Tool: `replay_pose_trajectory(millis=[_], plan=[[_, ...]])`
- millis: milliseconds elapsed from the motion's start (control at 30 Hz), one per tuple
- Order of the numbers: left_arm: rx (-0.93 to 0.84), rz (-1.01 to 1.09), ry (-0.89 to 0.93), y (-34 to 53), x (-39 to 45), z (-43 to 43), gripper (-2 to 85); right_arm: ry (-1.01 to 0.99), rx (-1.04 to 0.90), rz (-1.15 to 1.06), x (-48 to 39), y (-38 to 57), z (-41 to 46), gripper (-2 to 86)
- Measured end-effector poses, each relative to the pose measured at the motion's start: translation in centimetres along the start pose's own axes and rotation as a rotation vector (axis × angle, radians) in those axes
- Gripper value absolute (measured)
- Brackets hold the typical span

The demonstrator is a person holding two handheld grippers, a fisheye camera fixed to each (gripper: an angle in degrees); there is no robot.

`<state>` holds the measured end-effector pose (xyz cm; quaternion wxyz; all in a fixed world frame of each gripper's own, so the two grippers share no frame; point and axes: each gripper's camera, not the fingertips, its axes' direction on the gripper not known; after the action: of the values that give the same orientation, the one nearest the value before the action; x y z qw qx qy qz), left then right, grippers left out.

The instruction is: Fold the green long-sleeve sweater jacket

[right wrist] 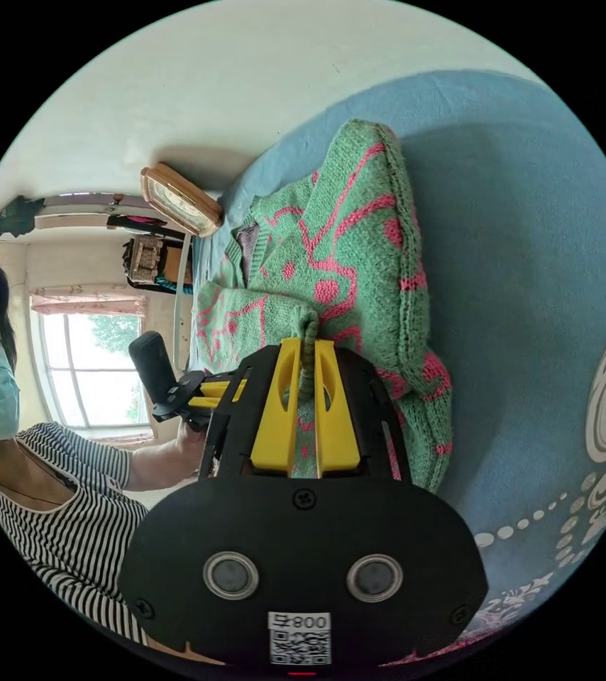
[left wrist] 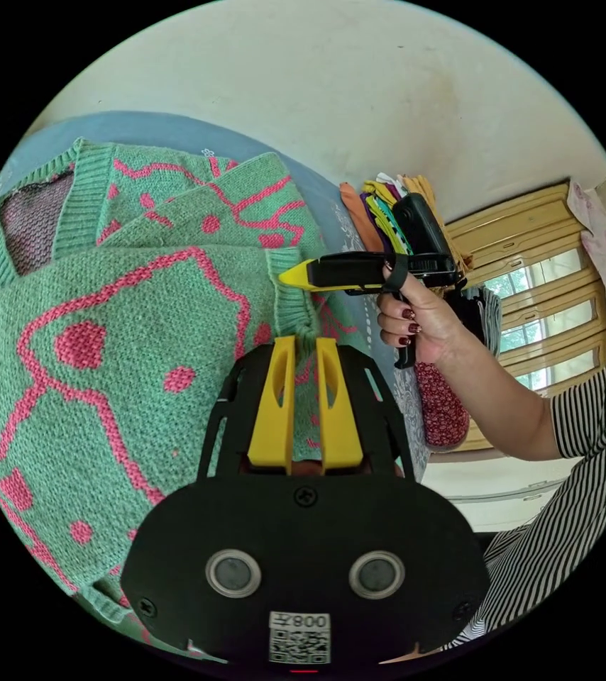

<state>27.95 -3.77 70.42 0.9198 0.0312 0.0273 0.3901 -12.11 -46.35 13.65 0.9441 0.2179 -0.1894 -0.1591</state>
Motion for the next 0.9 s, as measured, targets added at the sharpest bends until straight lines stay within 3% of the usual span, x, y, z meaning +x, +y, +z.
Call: replay_pose_trajectory(millis=[300, 467, 667, 800, 900], plan=[[0.004, -0.029, 0.104, 1.6, -1.7, -0.2, 6.8, 0.039, -0.003, 0.023, -0.8, 0.2, 0.5, 2.6], [0.098, -0.042, 0.127, 5.3, -1.8, -5.4, 6.9, -0.046, 0.045, 0.058, -0.9, 0.3, 0.4, 2.3], [0.247, -0.285, -0.162, 15.5, -5.4, -18.0, 7.1, -0.043, 0.136, 0.075, -2.9, 1.4, -0.2, 1.3], [0.282, -0.459, -0.393, 21.6, -7.2, -24.6, 7.7, -0.039, 0.133, -0.042, -7.6, 0.5, 1.2, 0.4], [0.326, -0.524, -0.455, 24.3, -7.7, -27.6, 8.8, -0.009, 0.091, -0.132, -11.1, -0.8, 3.5, 0.2]])
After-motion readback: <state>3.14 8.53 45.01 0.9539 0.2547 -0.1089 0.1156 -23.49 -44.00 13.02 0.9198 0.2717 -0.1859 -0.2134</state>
